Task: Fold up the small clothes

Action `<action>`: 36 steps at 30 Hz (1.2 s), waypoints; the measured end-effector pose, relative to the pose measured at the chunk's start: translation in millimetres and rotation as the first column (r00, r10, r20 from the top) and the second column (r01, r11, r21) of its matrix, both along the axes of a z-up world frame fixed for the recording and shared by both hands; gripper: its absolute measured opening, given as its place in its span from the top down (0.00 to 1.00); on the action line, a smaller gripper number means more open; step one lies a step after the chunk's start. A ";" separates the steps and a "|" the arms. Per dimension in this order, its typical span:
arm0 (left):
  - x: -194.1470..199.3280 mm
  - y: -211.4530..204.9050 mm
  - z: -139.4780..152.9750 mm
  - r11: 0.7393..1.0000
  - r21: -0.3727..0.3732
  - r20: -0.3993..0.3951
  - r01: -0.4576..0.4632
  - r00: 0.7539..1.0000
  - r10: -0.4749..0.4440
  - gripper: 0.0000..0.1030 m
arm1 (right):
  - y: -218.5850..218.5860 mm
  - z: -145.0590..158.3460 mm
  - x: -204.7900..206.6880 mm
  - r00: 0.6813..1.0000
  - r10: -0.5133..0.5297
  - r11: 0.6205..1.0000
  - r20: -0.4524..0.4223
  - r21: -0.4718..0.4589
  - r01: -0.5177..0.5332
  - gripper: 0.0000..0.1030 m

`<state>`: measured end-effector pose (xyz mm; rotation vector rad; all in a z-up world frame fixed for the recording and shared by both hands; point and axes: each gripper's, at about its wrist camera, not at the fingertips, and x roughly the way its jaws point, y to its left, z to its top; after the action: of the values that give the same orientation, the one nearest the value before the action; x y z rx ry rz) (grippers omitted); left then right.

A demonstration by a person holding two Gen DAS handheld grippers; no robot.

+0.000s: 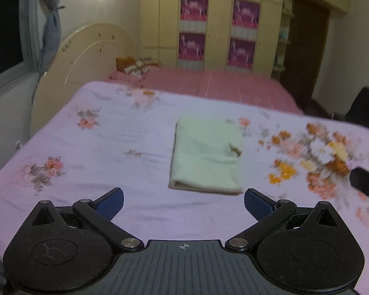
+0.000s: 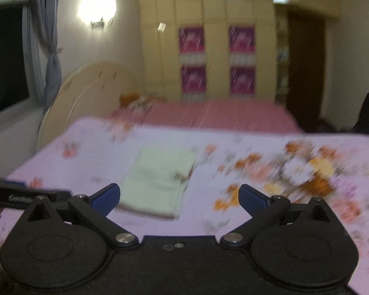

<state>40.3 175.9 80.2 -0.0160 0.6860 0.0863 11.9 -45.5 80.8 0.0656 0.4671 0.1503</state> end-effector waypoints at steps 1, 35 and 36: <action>-9.4 -1.6 5.1 1.000 0.003 0.011 0.001 1.000 -0.001 0.00 | -2.8 6.6 -8.8 0.999 -0.016 1.000 0.028 0.004 0.016 0.01; -89.5 -40.2 14.8 1.000 0.006 0.007 0.016 1.000 -0.016 0.00 | -9.2 20.9 -83.2 0.994 -0.037 0.998 0.106 -0.049 0.042 0.01; -89.8 -40.1 14.8 1.000 0.007 0.007 0.016 1.000 -0.016 0.00 | -8.5 21.4 -82.2 0.994 -0.036 0.998 0.105 -0.051 0.041 0.01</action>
<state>-49.5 135.8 95.0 -0.0039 0.6784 0.0733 -70.3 -54.1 102.2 0.0146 0.3654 0.1026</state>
